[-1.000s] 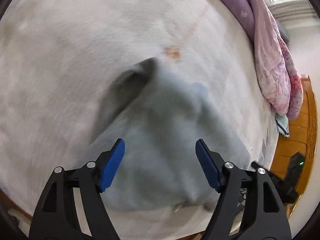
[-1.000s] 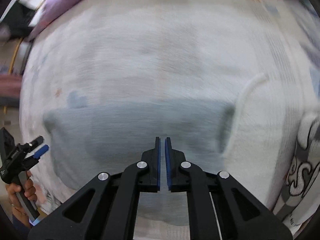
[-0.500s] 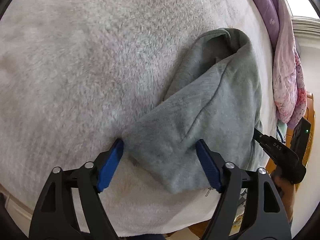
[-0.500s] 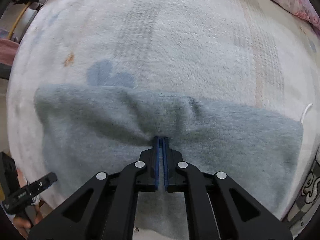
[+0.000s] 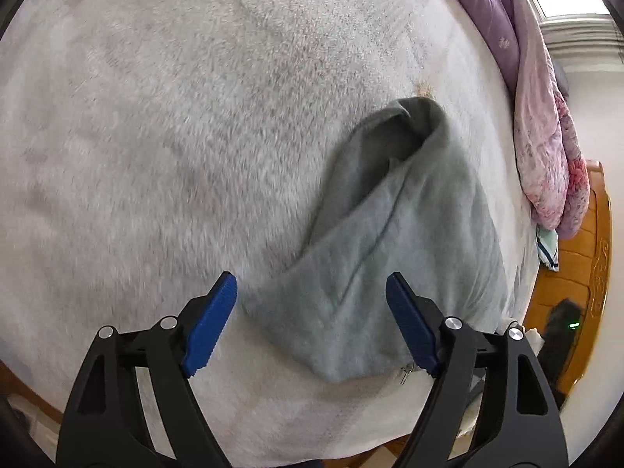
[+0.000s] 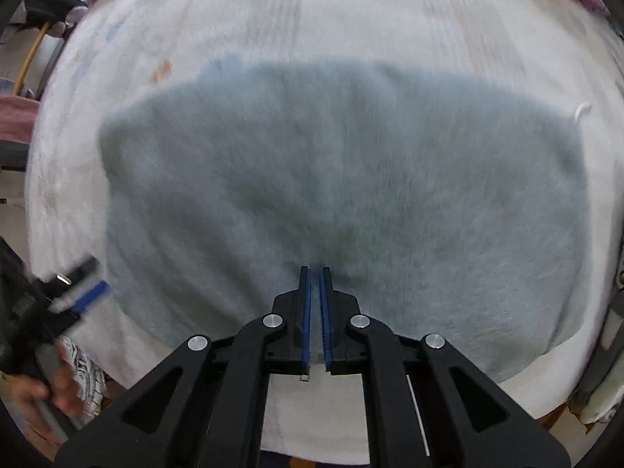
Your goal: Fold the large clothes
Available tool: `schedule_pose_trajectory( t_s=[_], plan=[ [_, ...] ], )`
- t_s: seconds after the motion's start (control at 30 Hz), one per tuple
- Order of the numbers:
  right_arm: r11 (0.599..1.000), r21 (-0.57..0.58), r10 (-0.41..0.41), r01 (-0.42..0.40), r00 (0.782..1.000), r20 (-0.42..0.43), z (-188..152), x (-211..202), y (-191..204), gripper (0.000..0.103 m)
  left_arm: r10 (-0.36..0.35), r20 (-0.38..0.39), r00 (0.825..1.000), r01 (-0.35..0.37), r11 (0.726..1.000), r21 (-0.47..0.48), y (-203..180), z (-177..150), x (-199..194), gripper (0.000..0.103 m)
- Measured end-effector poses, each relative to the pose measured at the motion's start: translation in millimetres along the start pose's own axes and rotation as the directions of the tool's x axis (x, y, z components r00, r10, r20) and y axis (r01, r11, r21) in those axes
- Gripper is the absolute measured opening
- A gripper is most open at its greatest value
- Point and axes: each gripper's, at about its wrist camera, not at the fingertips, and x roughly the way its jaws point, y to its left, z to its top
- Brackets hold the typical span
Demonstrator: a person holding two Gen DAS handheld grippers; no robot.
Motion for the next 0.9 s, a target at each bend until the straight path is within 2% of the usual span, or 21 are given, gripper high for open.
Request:
schedule_pose_trajectory(
  t_s=[0.1,0.27,0.33,0.37,0.47,0.5,0.53,0.57,0.63,0.73,0.83,0.9],
  plan=[
    [0.999,0.044,0.019,-0.019,1.000,-0.008,10,16,-8,0.000,0.029,-0.033,0.999,-0.027,0.999,0.046,-6,13,13,0.076],
    [0.998,0.023,0.057,-0.056,0.998,-0.021,16,19,-9,0.000,0.055,-0.053,0.997,-0.046,0.987,0.155,-33,22,34,0.075],
    [0.996,0.040,0.086,-0.085,0.996,-0.031,16,19,-18,0.000,0.048,-0.087,0.995,-0.030,0.981,0.192,-44,23,44,0.066],
    [0.994,0.052,0.099,-0.097,0.995,-0.033,17,20,-20,0.000,0.058,-0.106,0.993,-0.035,0.978,0.206,-50,24,52,0.065],
    [0.991,0.063,0.122,-0.120,0.992,-0.034,18,21,-22,0.000,0.036,-0.114,0.993,-0.016,0.986,0.168,-49,30,64,0.065],
    [0.991,0.063,0.124,-0.122,0.992,-0.032,18,22,-22,0.000,0.025,-0.113,0.993,-0.007,0.988,0.151,-48,30,64,0.062],
    [0.990,0.062,0.127,-0.125,0.991,-0.031,17,20,-26,0.000,0.012,-0.111,0.994,0.003,0.991,0.136,-45,31,62,0.048],
    [0.989,0.065,0.132,-0.130,0.991,-0.030,17,20,-26,0.000,-0.006,-0.112,0.994,0.020,0.992,0.125,-40,31,59,0.043],
    [0.986,0.079,0.150,-0.148,0.988,-0.025,13,16,-38,0.000,-0.036,-0.109,0.993,0.047,0.994,0.094,-37,29,58,0.027],
    [0.977,0.106,0.187,-0.185,0.982,-0.005,5,2,-59,0.000,-0.064,-0.093,0.994,0.069,0.996,0.056,-38,26,51,0.015],
    [0.980,0.085,0.180,-0.183,0.983,0.041,-11,-24,-66,0.009,-0.106,-0.069,0.992,0.110,0.993,0.049,-40,21,29,0.012],
    [0.986,-0.007,0.167,-0.167,0.980,0.112,-23,-47,-49,0.029,-0.145,-0.064,0.987,0.149,0.987,0.054,-43,16,11,0.012]
  ],
)
